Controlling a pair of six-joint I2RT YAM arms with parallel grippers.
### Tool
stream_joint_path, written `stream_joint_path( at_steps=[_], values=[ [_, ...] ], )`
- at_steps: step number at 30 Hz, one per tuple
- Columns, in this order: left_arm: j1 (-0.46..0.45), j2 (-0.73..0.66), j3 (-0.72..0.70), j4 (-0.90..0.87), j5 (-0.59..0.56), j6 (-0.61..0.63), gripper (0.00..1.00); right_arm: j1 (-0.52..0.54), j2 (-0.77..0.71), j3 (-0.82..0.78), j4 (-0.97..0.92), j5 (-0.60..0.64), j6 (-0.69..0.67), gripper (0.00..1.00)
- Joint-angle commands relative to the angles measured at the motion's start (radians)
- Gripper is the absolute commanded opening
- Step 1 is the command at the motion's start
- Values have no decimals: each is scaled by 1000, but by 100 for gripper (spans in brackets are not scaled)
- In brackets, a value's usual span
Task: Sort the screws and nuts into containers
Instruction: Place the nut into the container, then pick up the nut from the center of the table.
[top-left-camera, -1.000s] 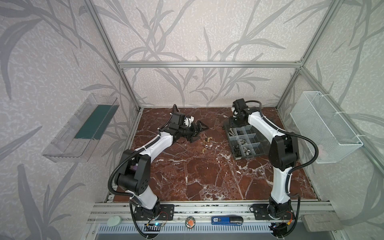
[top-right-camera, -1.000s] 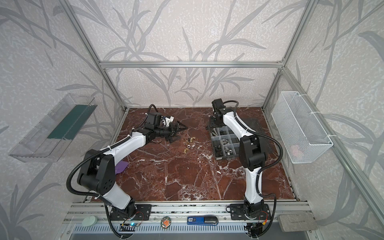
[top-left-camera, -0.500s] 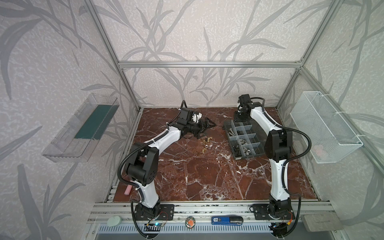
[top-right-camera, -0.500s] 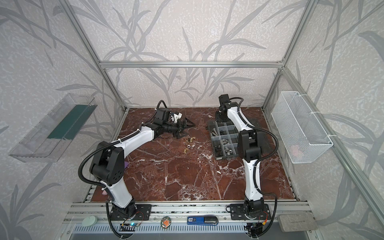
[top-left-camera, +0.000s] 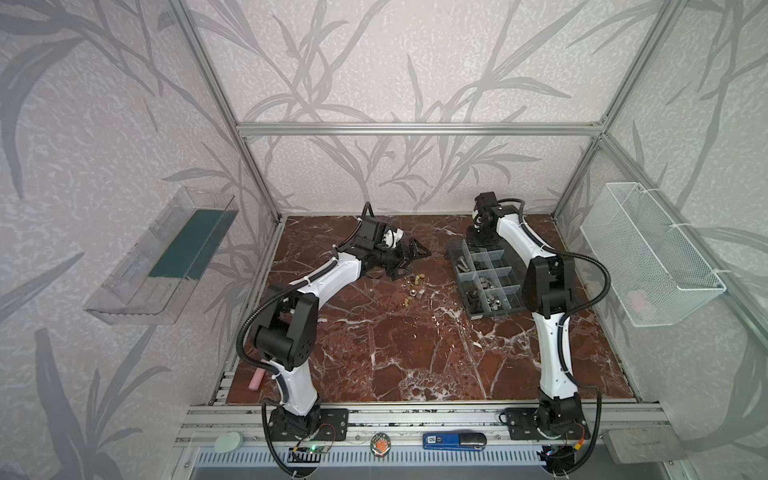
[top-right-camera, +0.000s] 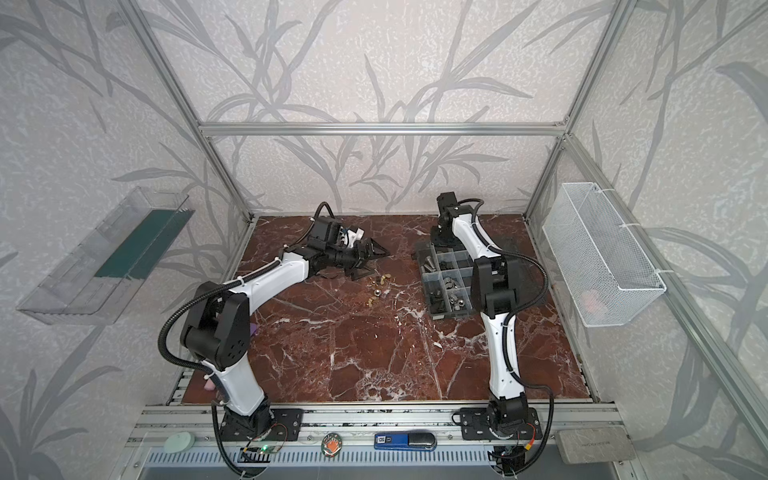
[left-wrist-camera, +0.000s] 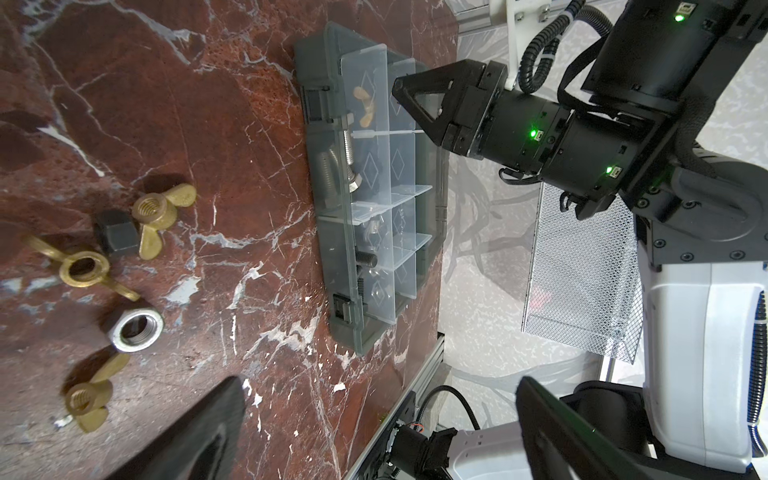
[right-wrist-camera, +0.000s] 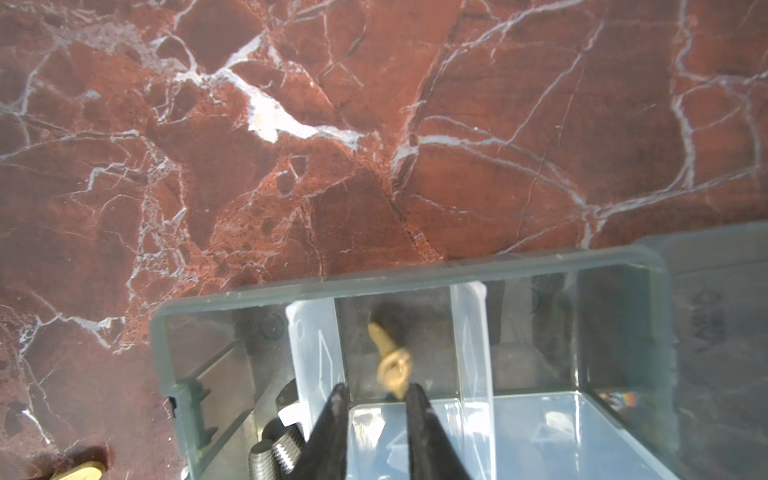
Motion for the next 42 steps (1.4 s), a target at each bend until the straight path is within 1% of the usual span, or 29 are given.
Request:
stream_joint_path(
  at_steps=[1, 6, 9, 13, 17, 18, 19, 22, 23, 25, 28, 32, 35, 42],
  values=[
    [-2, 7, 24, -12, 13, 20, 100, -5, 11, 36, -40, 5, -13, 32],
    [0, -2, 24, -19, 9, 21, 100, -5, -23, 58, -72, -1, -18, 35],
    [6, -18, 19, -37, -2, 31, 99, 1, -81, 38, -67, -7, -18, 38],
    [27, -57, -18, -40, -7, 29, 99, 35, -175, -14, -61, 7, -22, 40],
    [71, -113, -97, -12, -1, 7, 100, 100, -278, -123, -29, 23, -18, 44],
    [81, -125, -114, -4, 2, 2, 100, 120, -300, -152, -20, 28, -15, 46],
    [93, -139, -137, 3, 6, -3, 100, 144, -324, -187, -7, 35, -13, 49],
    [126, -179, -202, 29, 21, -20, 100, 218, -374, -288, 38, 41, 2, 51],
    [137, -192, -229, 46, 27, -32, 100, 251, -383, -318, 49, 43, 4, 53],
    [156, -212, -271, 74, 36, -50, 100, 307, -386, -355, 59, 59, 19, 53],
    [174, -238, -316, 82, 39, -53, 99, 383, -374, -408, 93, 53, 46, 54],
    [188, -269, -350, 83, 46, -52, 100, 460, -326, -428, 108, 48, 78, 53],
    [198, -282, -371, 82, 49, -48, 100, 496, -286, -441, 129, 37, 97, 53],
    [203, -291, -381, 88, 52, -48, 100, 520, -197, -441, 147, 20, 118, 49]
  ],
)
